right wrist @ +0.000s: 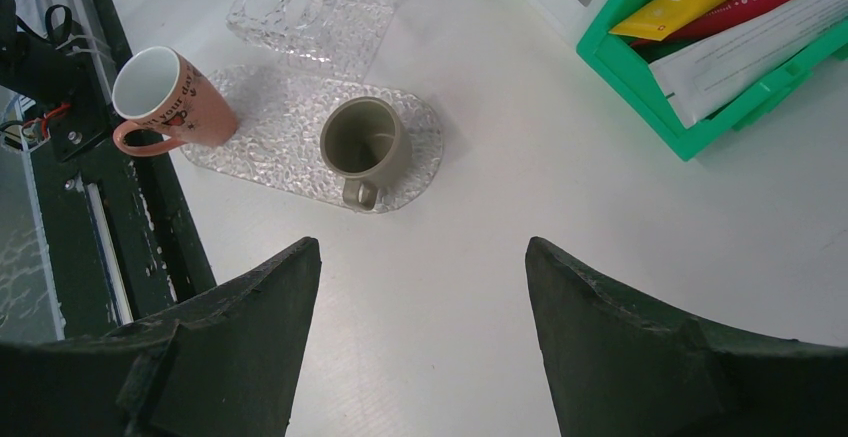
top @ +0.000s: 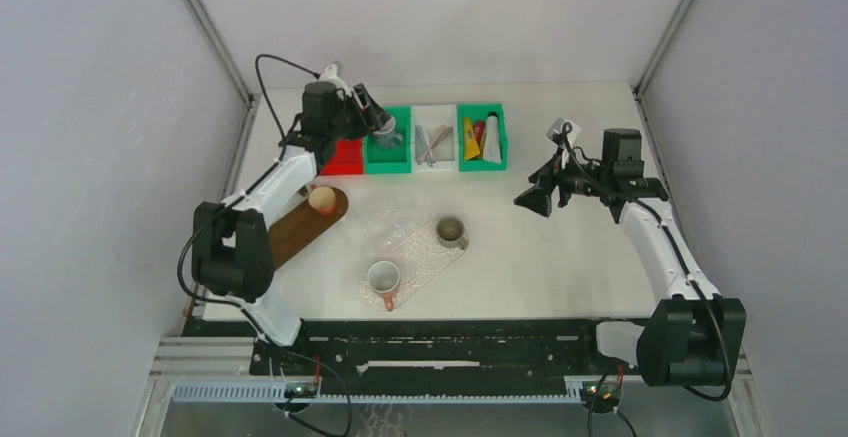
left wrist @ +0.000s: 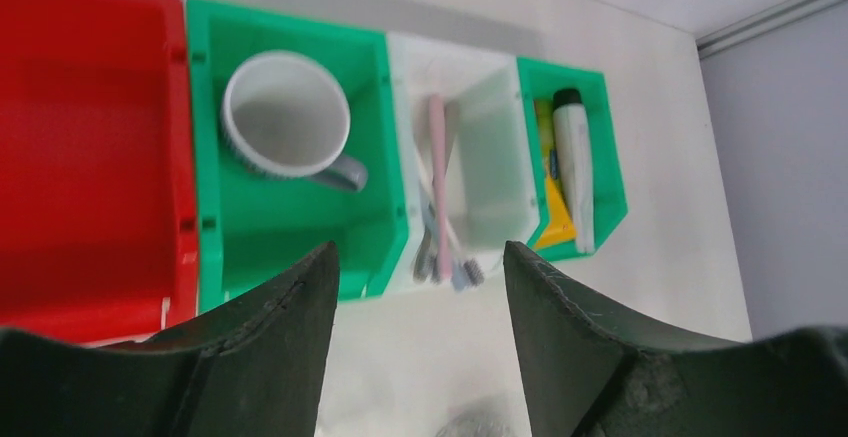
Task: Prepare toiletry sets of a toothbrush and toothpaste on the tray
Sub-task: Pick up the cup from the storage box.
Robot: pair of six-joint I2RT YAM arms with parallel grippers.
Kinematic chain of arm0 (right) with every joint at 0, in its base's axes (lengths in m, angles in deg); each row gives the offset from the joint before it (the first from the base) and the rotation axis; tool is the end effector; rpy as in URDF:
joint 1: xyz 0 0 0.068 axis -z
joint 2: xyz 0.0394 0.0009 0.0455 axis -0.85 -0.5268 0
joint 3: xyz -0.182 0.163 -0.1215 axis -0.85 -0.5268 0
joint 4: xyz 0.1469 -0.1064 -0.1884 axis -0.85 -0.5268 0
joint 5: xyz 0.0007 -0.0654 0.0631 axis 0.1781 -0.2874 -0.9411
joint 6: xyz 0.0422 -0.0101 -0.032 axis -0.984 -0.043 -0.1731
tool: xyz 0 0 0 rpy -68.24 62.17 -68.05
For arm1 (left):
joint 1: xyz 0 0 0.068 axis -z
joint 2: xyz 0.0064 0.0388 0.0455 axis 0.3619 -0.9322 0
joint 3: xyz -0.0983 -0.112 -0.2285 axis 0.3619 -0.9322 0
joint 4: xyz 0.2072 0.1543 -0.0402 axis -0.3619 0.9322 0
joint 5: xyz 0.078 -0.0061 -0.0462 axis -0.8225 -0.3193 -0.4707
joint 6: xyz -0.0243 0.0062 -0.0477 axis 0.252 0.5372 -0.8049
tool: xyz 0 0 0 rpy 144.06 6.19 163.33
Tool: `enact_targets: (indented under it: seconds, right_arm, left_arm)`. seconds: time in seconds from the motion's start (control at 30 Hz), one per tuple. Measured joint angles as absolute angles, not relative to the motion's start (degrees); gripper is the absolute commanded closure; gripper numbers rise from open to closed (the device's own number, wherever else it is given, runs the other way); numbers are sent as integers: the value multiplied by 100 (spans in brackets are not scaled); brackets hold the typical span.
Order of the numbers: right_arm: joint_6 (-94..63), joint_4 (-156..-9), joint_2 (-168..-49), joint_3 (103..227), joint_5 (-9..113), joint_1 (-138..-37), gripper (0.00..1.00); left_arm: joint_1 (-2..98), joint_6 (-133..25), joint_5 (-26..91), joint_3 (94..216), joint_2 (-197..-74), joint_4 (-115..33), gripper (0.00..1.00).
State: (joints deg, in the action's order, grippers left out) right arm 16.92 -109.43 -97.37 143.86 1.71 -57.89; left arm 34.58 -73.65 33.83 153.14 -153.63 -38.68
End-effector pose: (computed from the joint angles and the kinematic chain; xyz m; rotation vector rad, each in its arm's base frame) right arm 0.2497 0.0287 0.2898 -0.9053 1.8443 0.8719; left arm 0.3736 -0.0949 0.2907 -0.2129 2.0312 -0.6684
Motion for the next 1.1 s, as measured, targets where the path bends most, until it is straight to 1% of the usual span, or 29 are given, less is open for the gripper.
enact_targets:
  seconds: [0.2,0.3,0.4,0.5,0.6,0.63,0.9,1.1]
  right_arm:
    - [1692,-10940,-9689,14386,171,-5778,17]
    - [1690,-10940,-9687,14386,171,-5754,17]
    - [1690,-10940,-9681,14386,171,-5730,17]
    - [1688,-10932,-9681,14386,171,-5678,17]
    - [1688,-10914,-9681,14386,173,-5636,17]
    - [1690,-10903,-9681,14386,173,-5630,16]
    - [1734,-10903,-9781,14386,245,-5619,16]
    - [1778,-10905,-9866,14386,326,-5621,17]
  left_arm:
    - [3524,-7037,3228,17179,-16423,-3051,33]
    - [3653,-6727,2852,18062,-16906,-2544,33]
    - [3841,-6395,2417,18696,-17284,-2133,36]
    - [4042,-6091,1964,19043,-17560,-1855,47]
    - [4197,-5798,1619,19240,-17811,-1619,61]
    - [4226,-5739,1540,19312,-17899,-1543,63]
    - [4230,-5444,1221,20348,-18863,-889,66]
    - [4219,-5381,1075,20497,-19099,-620,67]
